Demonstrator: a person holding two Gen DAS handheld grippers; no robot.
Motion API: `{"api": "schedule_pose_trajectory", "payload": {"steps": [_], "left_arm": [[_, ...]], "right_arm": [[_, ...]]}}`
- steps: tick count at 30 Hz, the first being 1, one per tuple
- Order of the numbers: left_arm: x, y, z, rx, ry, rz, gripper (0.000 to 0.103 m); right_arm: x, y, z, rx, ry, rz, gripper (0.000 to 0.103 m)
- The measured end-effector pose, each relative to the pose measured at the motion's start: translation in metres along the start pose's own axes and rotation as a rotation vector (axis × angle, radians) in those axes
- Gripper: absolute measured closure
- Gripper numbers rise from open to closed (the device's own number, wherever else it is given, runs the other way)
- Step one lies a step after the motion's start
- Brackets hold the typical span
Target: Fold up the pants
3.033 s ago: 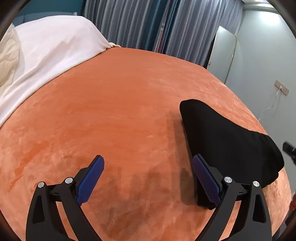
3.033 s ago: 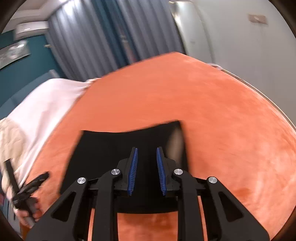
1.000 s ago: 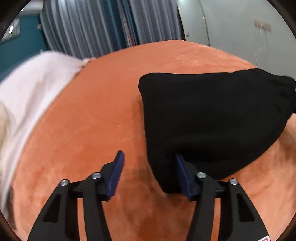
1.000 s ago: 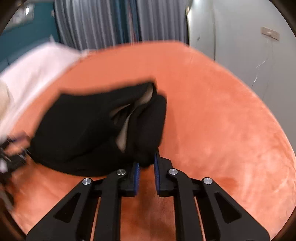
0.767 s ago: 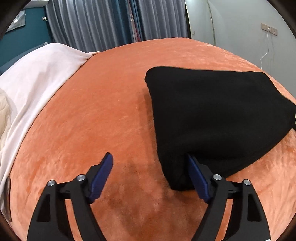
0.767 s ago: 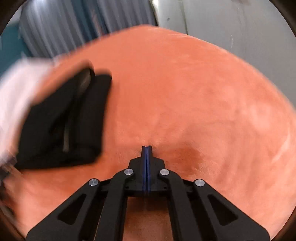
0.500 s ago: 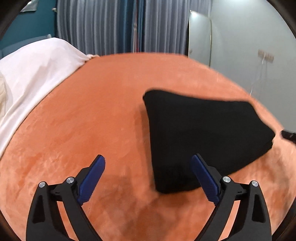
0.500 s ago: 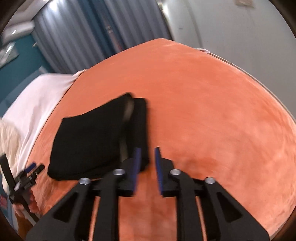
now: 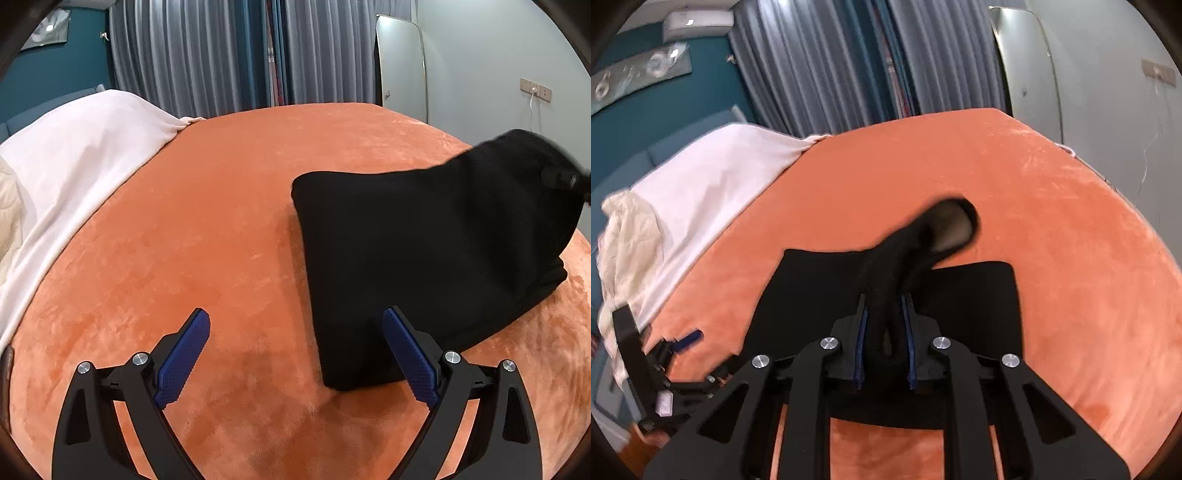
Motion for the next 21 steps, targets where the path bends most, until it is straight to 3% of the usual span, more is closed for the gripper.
{"api": "schedule_pose_trajectory", "payload": {"steps": [2, 3, 5, 6, 8, 10, 12, 14, 15, 17, 18, 21], "left_arm": [[-0.003, 0.0, 0.005, 0.005, -0.021, -0.006, 0.01], [-0.005, -0.001, 0.007, 0.009, -0.03, -0.007, 0.01], [-0.007, -0.004, 0.009, 0.018, -0.04, -0.014, 0.01], [-0.007, -0.005, 0.008, 0.017, -0.037, -0.022, 0.01], [-0.005, -0.004, 0.007, 0.004, -0.035, -0.038, 0.01], [-0.005, -0.004, 0.009, -0.002, -0.035, -0.043, 0.01], [-0.008, -0.003, 0.012, 0.003, -0.043, -0.036, 0.01], [-0.01, 0.0, 0.014, 0.011, -0.051, -0.02, 0.01], [-0.011, 0.001, 0.016, 0.011, -0.057, -0.016, 0.01], [-0.012, -0.002, 0.017, 0.011, -0.064, -0.024, 0.007], [-0.012, -0.004, 0.017, 0.01, -0.067, -0.035, 0.006], [-0.012, -0.01, 0.014, 0.005, -0.068, -0.058, 0.006]], "right_arm": [[-0.032, 0.025, 0.039, -0.09, -0.141, -0.038, 0.083], [-0.047, 0.04, 0.052, -0.111, -0.19, -0.007, 0.071], [-0.052, 0.058, 0.035, -0.038, -0.147, 0.127, 0.065], [-0.051, 0.064, 0.025, -0.051, -0.128, 0.149, 0.053], [-0.045, 0.073, 0.009, -0.118, -0.084, 0.14, 0.037], [-0.045, 0.078, 0.008, -0.158, -0.1, 0.111, 0.038], [-0.046, 0.084, 0.027, -0.168, -0.145, 0.133, 0.033], [-0.059, 0.087, 0.049, -0.119, -0.237, 0.204, 0.032], [-0.063, 0.083, 0.06, -0.049, -0.276, 0.264, 0.034], [-0.067, 0.072, 0.065, 0.015, -0.3, 0.309, 0.049], [-0.064, 0.071, 0.062, 0.003, -0.283, 0.302, 0.063], [-0.052, 0.07, 0.032, -0.01, -0.192, 0.269, 0.073]]}}
Point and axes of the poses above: each gripper's, at about its wrist camera, not at the fingertips, and z roughly the way its jaws point, y to its right, x to its top, the point moved 10 cm from there along z, roughly the way its jaws point, and after that the axes turned 14 degrees about -x, right-handed, at the moved point
